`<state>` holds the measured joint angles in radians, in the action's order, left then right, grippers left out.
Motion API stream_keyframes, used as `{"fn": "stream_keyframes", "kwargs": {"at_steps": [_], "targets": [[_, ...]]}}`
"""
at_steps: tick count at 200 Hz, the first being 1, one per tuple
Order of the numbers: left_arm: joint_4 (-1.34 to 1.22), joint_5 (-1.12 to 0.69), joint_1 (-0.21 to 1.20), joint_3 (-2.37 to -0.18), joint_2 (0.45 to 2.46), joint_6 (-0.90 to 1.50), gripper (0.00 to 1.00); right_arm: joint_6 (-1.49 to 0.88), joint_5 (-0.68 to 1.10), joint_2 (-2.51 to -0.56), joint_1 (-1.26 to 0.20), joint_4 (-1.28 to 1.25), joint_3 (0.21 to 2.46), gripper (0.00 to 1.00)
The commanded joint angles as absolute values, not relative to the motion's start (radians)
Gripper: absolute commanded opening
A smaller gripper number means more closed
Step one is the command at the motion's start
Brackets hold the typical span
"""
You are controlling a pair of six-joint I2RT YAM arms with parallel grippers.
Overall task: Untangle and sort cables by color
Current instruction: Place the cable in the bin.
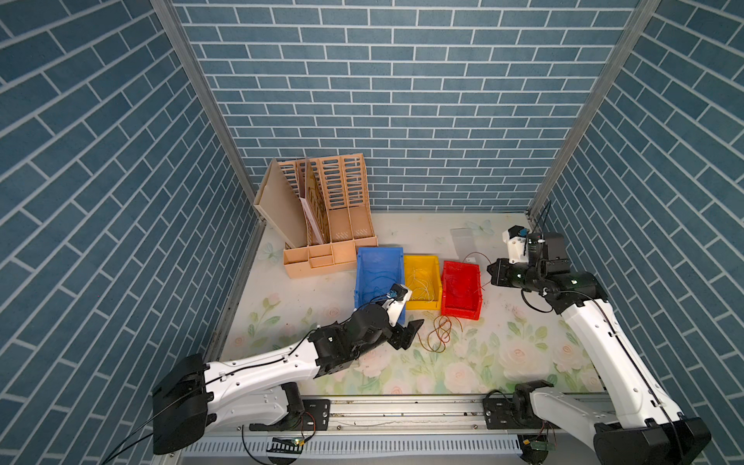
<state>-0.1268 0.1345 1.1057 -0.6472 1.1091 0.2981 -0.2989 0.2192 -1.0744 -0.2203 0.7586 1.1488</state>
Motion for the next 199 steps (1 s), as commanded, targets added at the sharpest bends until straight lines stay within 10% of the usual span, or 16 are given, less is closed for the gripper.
{"fn": "stream_keyframes", "kwargs": {"at_steps": [1,199], "targets": [[-0.129,0.149,1.109,-0.639,1.102,0.301,0.81,-0.247,0.19,-1.08,-0.214,0.781,1.146,0.0],[-0.038,0.232,1.111,-0.601,0.976,0.333,0.84,-0.386,0.385,-1.304,-0.282,0.4,0.933,0.0]]}}
